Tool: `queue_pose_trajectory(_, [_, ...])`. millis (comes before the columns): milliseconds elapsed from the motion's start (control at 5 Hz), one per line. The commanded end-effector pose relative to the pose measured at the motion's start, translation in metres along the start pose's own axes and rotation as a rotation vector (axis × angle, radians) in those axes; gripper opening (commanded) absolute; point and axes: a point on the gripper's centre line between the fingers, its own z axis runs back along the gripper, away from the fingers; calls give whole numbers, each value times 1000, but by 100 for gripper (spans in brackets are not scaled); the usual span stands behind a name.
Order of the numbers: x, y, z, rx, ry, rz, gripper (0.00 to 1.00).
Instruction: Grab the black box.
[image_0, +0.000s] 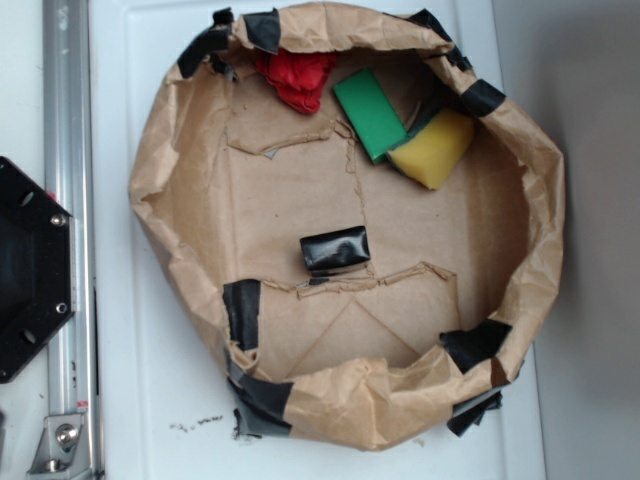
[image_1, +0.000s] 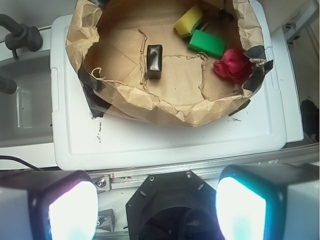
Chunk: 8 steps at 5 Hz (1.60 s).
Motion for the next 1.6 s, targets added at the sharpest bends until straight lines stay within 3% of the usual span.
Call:
queue_pose_trajectory(0, [0, 0, 0, 0, 0, 0, 100])
queue_pose_trajectory(400, [96, 18, -29, -33, -88, 316, 100])
queue_pose_trajectory(600, [140, 16, -74, -49, -123, 414, 100])
queue_pose_trajectory(800, [158, 5, -131, 21, -24, 340, 100])
queue_pose_trajectory(1000, [139, 9, -183, 82, 86, 280, 100])
queue_pose_trajectory(1200, [124, 4, -172, 54, 60, 224, 100])
queue_pose_trajectory(1400, [114, -3, -183, 116, 80, 180, 100])
